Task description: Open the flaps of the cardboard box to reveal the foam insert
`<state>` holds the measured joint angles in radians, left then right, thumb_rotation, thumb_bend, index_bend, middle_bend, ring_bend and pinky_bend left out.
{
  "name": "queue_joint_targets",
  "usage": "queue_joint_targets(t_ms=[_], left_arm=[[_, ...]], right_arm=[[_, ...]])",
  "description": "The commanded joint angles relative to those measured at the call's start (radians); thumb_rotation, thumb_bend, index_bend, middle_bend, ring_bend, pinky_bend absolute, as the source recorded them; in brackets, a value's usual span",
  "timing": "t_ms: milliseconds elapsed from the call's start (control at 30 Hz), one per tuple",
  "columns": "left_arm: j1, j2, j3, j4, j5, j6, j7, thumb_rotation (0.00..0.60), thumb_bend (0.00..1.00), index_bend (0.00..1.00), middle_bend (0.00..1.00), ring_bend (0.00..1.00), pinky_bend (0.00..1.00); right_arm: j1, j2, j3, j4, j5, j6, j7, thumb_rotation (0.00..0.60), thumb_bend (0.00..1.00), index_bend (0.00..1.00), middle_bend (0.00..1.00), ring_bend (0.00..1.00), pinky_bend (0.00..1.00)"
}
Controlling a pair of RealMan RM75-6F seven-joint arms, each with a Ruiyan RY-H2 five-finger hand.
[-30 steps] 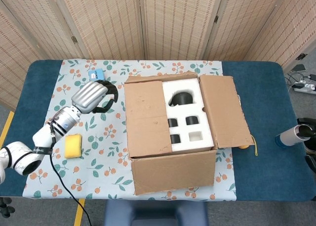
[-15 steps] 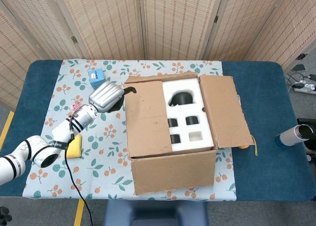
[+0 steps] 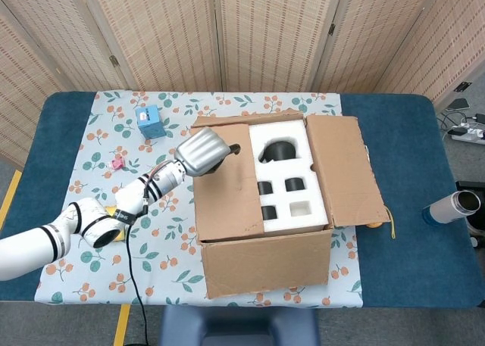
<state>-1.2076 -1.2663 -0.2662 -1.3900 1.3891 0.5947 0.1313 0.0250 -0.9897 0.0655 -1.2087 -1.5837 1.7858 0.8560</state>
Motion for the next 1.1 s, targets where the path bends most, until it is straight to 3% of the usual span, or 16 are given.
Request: queue_joint_targets(t_ms=[33, 433, 700, 1100], left_arm=[[-0.022, -0.020, 0.009, -0.015, -0.003, 0.006, 0.043, 0.600, 1.00, 0.37, 0.93, 0.82, 0.83], [-0.123, -0.111, 0.006, 0.069, -0.156, -0.111, 0.111, 0.600, 1.00, 0.45, 0.98, 0.86, 0.88], [-0.178, -0.175, 0.008, 0.157, -0.156, -0.137, 0.080, 0.600, 1.00, 0.44, 0.98, 0.86, 0.88], [-0.210, -0.229, 0.050, 0.229, -0.152, -0.157, 0.078, 0.600, 1.00, 0.46, 0.98, 0.86, 0.88]], right_arm=[[-0.003, -0.005, -0.002, 0.002, -0.002, -0.004, 0.008, 0.000, 0.41, 0.31, 0.20, 0.37, 0.45], [-0.009, -0.055, -0.004, 0.089, 0.018, -0.058, 0.120, 0.000, 0.41, 0.31, 0.20, 0.37, 0.45], [-0.019, -0.083, 0.000, 0.162, 0.034, -0.079, 0.193, 0.000, 0.41, 0.31, 0.20, 0.37, 0.45], [-0.032, -0.112, 0.002, 0.237, 0.034, -0.079, 0.265, 0.000, 0.41, 0.31, 0.20, 0.37, 0.45]])
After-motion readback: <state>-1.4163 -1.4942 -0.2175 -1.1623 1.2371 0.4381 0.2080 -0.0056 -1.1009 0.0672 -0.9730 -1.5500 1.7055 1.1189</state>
